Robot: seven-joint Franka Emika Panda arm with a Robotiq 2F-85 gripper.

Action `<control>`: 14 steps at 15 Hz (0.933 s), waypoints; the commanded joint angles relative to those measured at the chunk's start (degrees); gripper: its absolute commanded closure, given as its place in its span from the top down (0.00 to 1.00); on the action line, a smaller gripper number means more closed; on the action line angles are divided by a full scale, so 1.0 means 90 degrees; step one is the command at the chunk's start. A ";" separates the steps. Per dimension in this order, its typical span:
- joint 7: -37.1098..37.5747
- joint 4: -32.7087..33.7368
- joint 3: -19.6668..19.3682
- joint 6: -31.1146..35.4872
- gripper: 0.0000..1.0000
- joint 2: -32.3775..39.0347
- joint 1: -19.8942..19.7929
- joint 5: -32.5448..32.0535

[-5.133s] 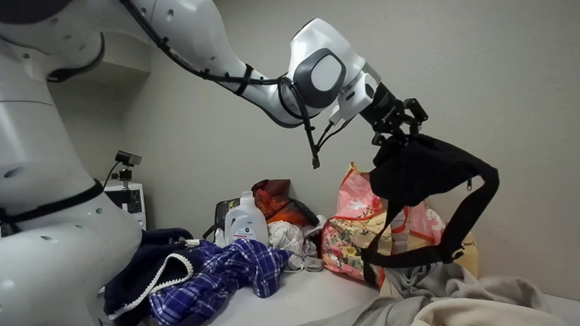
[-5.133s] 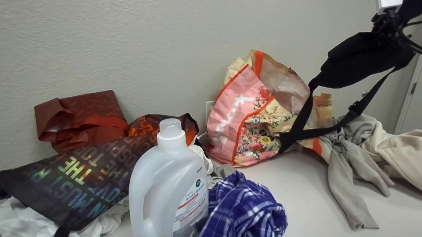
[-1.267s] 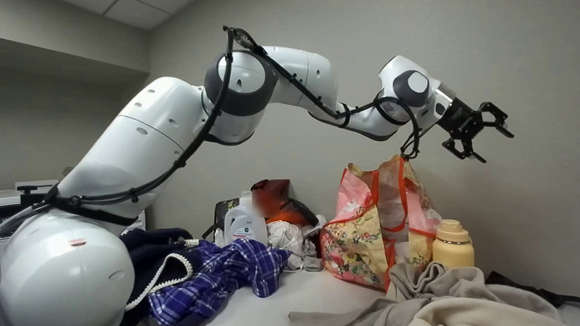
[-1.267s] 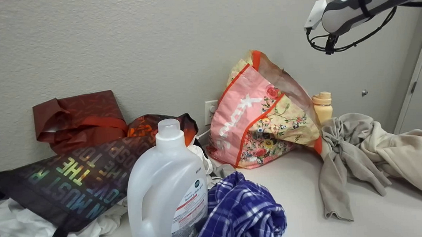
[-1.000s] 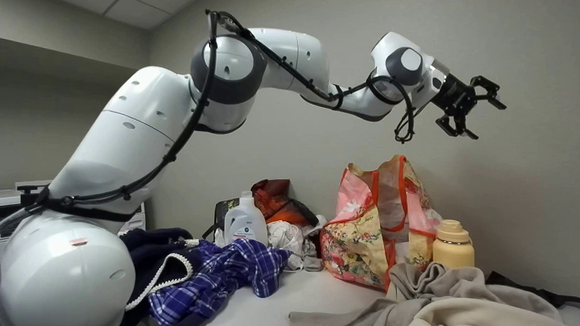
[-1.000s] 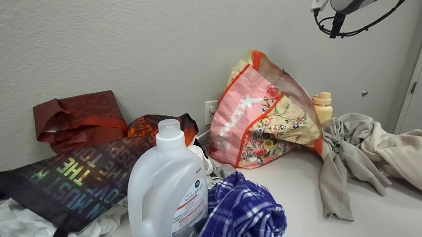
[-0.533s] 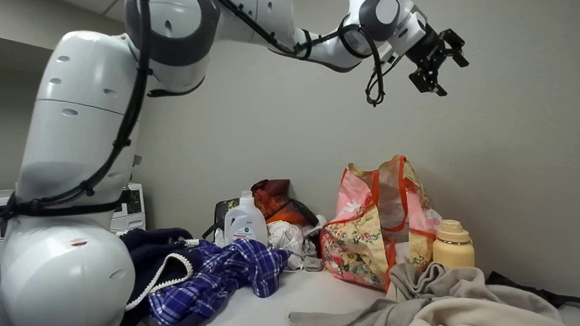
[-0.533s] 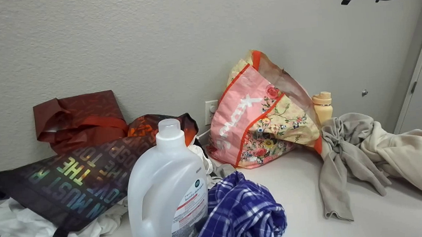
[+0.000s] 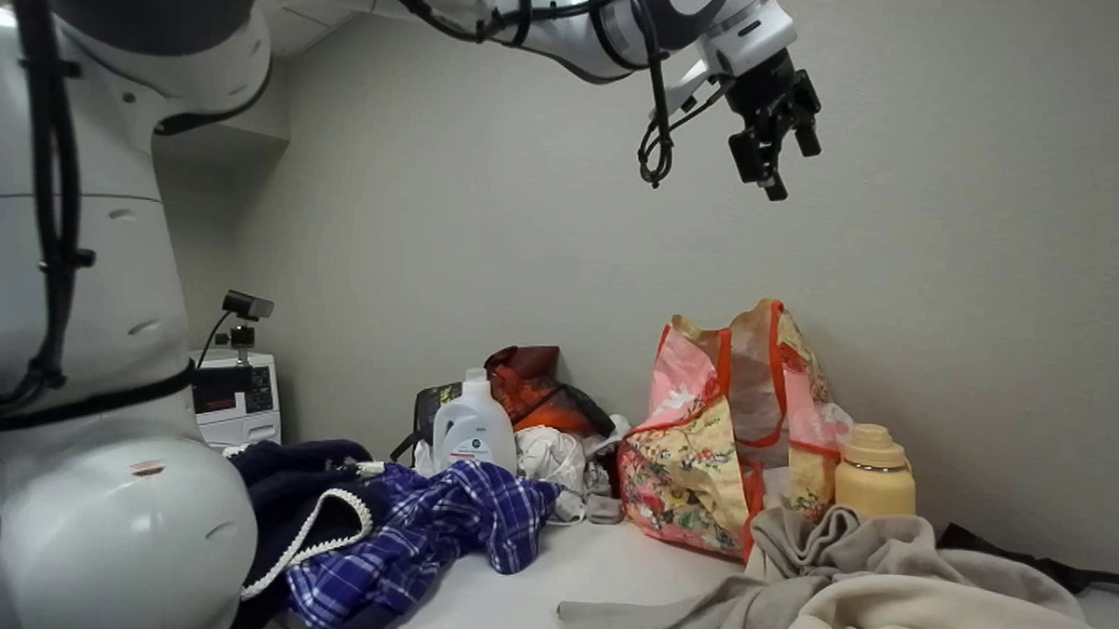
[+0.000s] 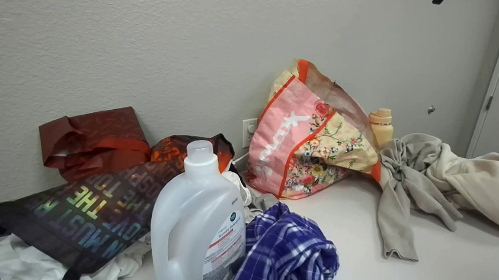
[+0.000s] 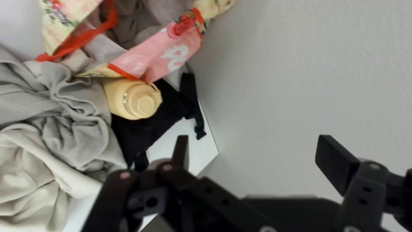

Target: Move the black bag to the right of the yellow bottle

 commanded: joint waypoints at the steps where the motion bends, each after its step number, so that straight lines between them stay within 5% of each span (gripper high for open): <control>1: -0.1215 -0.1001 0.0301 -0.0709 1.00 -0.0788 -0.0340 0.0689; 8: -0.3365 -0.2303 0.0364 -0.1826 1.00 -0.1465 -0.0723 0.1256; 14: -0.4100 -0.3842 0.1008 -0.0069 1.00 -0.1955 -0.1205 0.0476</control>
